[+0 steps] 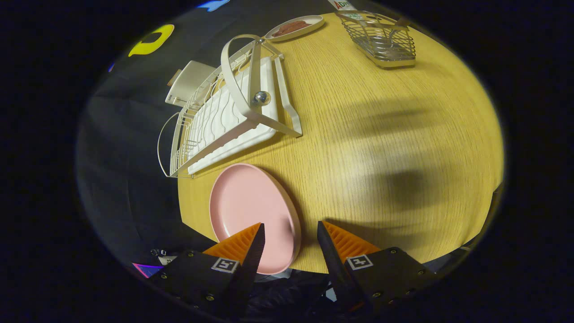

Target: Take the plate from the dish rack, then take the spoon from the basket and place it into the plate.

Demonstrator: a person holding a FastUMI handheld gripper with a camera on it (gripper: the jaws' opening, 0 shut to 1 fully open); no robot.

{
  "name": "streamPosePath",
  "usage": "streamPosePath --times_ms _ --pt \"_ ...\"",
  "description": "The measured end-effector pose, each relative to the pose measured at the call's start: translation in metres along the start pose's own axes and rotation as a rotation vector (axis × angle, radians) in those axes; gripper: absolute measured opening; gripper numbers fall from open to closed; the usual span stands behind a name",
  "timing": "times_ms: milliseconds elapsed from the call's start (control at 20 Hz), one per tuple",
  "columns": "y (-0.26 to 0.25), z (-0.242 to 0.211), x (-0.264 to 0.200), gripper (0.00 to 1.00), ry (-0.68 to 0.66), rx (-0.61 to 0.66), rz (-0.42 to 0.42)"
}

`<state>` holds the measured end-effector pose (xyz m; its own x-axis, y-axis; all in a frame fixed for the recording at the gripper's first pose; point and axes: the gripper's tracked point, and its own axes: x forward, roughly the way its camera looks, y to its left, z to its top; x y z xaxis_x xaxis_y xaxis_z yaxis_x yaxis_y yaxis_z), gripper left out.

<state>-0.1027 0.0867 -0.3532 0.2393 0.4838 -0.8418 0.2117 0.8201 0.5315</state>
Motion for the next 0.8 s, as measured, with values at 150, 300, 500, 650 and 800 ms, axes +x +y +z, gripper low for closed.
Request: streamPosePath --times_ms 150,300,500,650,800 --pt "0.003 0.012 -0.013 0.73 -0.057 -0.004 -0.002" --pt "0.002 0.031 -0.028 0.72 -0.132 -0.031 -0.023" --pt "-0.007 0.064 -0.056 0.73 -0.27 -0.033 -0.059" --pt "-0.021 0.091 -0.082 0.73 -0.398 -0.01 -0.099" --pt "-0.036 0.119 -0.107 0.68 -0.515 0.029 -0.128"
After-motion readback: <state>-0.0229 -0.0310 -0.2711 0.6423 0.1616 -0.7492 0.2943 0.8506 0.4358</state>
